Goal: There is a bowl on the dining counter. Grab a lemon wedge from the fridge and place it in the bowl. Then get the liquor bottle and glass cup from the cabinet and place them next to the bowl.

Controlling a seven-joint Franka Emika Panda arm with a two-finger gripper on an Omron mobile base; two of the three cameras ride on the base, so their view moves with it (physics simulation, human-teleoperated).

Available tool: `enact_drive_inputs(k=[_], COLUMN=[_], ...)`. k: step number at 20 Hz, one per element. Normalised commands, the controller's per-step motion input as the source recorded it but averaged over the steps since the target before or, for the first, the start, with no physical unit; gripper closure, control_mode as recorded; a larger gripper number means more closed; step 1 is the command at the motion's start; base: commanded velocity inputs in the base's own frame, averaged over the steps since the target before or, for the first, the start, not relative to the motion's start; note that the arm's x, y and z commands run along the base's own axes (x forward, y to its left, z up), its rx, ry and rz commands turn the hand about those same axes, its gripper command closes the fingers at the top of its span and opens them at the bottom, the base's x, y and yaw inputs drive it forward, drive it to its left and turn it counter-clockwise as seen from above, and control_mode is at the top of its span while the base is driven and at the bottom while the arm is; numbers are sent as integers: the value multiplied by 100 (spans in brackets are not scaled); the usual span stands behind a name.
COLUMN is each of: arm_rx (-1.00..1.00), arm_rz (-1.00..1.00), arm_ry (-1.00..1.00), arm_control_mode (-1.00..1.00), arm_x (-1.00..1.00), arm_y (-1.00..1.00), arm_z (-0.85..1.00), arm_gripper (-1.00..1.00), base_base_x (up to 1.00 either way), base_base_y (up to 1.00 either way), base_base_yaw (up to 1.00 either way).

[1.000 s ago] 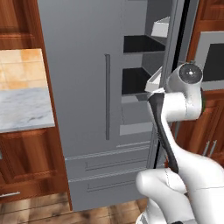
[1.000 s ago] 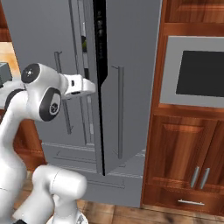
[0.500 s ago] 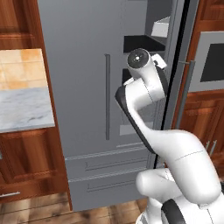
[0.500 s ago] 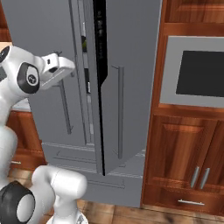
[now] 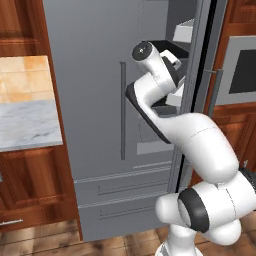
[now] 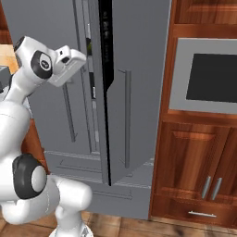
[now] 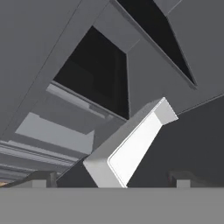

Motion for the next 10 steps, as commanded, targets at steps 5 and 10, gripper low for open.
enact_drive_inputs(k=[5,10], arm_rx=[-4,-4], arm_rz=[0,-2], arm_ry=[1,0], arm_control_mode=[-100,-100], arm_x=[62,20], arm_y=[-19,-34], arm_z=[-6,-11], arm_gripper=[-100,-100], base_base_x=[0,0], base_base_y=[0,0], base_base_yaw=[0,0])
